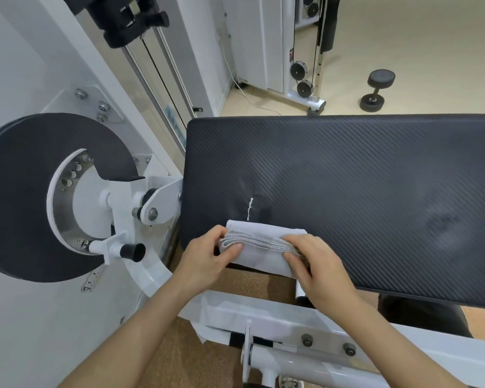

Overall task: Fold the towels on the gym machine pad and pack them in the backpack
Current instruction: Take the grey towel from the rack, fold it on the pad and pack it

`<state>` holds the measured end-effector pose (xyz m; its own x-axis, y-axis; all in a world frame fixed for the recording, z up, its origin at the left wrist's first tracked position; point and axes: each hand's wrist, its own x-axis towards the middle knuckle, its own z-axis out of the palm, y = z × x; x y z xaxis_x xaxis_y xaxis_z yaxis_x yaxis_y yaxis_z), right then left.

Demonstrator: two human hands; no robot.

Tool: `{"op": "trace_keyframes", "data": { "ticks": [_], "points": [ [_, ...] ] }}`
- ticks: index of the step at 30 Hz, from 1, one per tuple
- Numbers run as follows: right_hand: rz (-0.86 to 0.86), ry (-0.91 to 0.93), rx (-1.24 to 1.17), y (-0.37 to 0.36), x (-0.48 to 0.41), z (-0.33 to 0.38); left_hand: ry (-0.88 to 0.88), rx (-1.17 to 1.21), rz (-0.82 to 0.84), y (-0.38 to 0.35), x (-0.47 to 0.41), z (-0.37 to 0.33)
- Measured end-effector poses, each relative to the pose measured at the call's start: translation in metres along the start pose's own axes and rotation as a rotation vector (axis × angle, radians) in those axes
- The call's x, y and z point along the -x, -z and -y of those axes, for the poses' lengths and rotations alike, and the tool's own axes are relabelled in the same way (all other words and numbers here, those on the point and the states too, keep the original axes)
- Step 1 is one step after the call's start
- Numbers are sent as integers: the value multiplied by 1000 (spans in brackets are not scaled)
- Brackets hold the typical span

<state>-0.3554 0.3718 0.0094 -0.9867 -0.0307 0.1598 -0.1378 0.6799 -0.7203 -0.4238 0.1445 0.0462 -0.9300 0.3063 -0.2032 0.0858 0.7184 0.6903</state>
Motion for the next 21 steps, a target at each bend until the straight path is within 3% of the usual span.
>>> {"op": "trace_keyframes", "data": {
  "ticks": [5,9,11,14,17,19,21],
  "points": [
    [-101,-100,-18,-4,-14,10,184,209,-250,-18,0,-5],
    [-144,-280,-1,4,-20,8,209,226,-342,-25,-1,-10],
    [-124,-259,121,5,-22,10,107,55,-421,-28,1,-13],
    [-117,-225,191,8,-28,13,-319,-432,-629,-31,3,-11],
    [-61,-266,194,13,-36,13,-661,-676,-521,-34,6,-9],
    [-50,-287,198,14,-40,13,-662,-728,-311,-39,13,-3],
    [-67,-328,176,12,-44,15,-550,-815,-201,-44,17,4]
  ]
}}
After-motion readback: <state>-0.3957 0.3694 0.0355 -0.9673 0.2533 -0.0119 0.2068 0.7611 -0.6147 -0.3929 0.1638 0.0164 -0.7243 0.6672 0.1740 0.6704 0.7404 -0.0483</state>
